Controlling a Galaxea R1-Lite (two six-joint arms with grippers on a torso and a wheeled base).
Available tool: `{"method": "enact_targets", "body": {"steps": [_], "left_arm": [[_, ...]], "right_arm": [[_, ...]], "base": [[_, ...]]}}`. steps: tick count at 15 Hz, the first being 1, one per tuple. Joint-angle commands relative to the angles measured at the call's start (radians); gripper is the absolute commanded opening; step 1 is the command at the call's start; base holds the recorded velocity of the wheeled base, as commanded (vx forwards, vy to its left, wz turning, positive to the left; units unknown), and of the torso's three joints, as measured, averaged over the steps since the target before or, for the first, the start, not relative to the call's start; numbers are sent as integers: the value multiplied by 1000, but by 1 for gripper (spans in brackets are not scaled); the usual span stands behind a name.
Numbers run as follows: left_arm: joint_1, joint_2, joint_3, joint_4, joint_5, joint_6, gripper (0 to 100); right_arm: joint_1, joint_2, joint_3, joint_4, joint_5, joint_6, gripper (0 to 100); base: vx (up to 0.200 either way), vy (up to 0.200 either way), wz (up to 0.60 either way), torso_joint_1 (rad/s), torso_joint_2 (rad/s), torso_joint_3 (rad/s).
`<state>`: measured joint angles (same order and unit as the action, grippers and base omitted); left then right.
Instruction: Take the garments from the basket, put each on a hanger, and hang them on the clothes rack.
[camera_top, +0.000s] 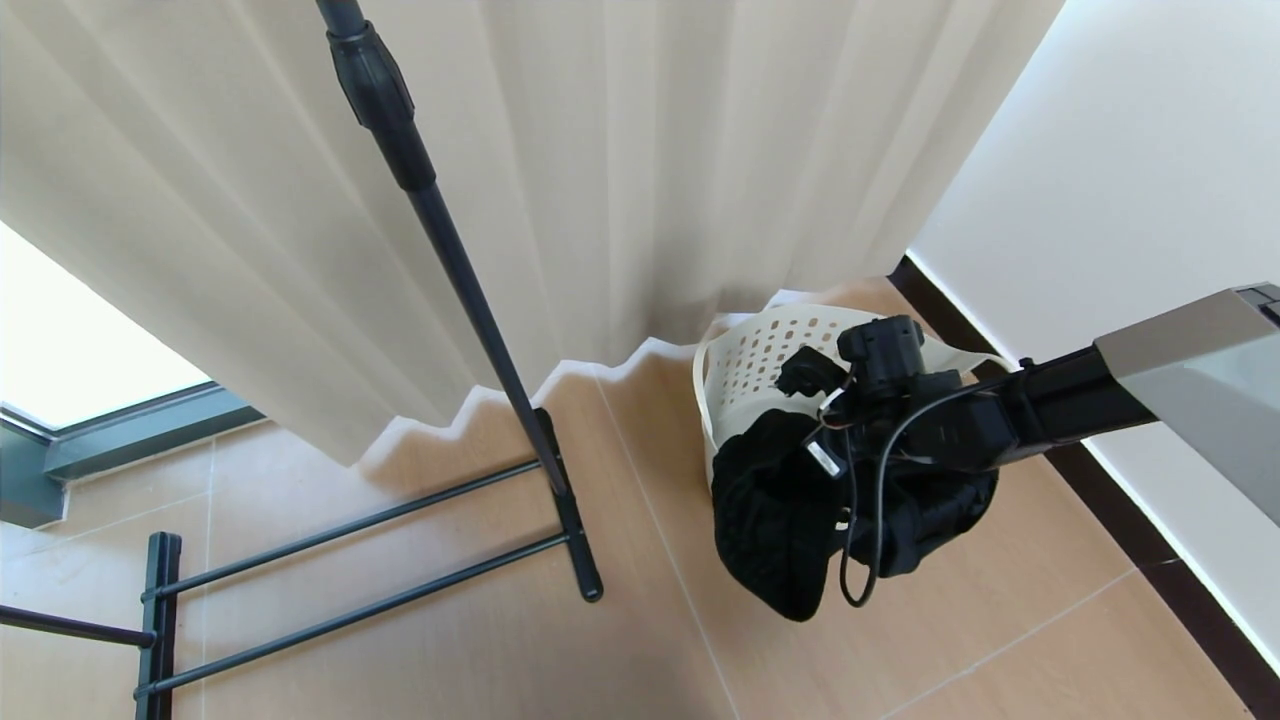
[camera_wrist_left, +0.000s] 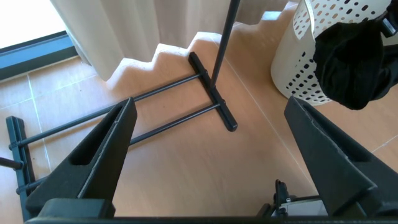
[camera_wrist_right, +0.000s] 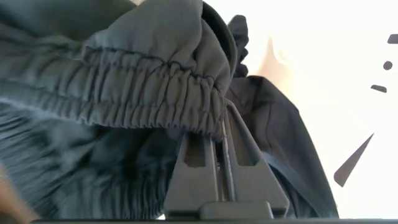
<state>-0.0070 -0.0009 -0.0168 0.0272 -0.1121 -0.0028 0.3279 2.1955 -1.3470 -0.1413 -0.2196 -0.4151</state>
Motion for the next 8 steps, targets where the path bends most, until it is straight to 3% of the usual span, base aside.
{"method": "enact_targets", "body": {"steps": [1, 4, 8], "left_arm": [[-1, 1, 0, 0, 0, 0, 100], [-1, 1, 0, 0, -1, 0, 100], [-1, 1, 0, 0, -1, 0, 100]], "right_arm": [[33, -148, 92, -6, 2, 15, 0], [92, -392, 270, -40, 2, 41, 0], [186, -635, 396, -47, -6, 58, 0]], "base": [[0, 0, 0, 0, 0, 0], [0, 0, 0, 0, 0, 0], [0, 0, 0, 0, 0, 0]]}}
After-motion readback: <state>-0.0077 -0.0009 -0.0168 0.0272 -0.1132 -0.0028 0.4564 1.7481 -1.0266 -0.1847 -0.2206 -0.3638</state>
